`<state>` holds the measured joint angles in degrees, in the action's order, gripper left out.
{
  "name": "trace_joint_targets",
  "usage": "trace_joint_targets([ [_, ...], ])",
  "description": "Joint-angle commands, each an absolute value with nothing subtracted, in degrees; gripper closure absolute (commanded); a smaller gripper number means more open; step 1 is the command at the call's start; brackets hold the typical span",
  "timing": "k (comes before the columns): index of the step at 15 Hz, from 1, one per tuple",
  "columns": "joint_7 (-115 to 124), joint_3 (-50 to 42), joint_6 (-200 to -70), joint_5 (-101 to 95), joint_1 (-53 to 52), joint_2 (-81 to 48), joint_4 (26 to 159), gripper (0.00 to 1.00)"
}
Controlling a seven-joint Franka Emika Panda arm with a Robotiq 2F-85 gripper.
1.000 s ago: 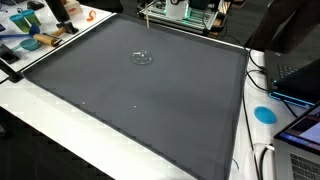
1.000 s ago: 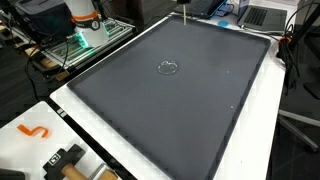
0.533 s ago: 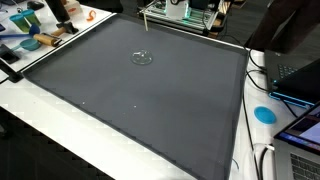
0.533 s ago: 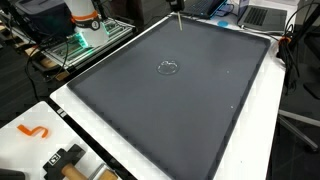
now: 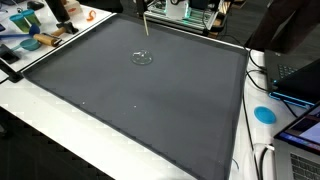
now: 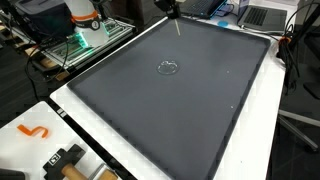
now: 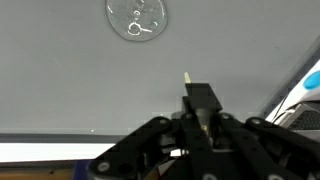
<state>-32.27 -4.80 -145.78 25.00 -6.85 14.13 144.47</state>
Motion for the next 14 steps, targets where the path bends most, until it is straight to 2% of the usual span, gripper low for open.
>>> trace_joint_targets([
  [1,-38.1,-6.9,-148.0,30.3,-8.6,14.8,146.9,0.97],
  [14,-55.0,-7.8,-148.7,46.4,-7.6,11.9,145.6,0.97],
])
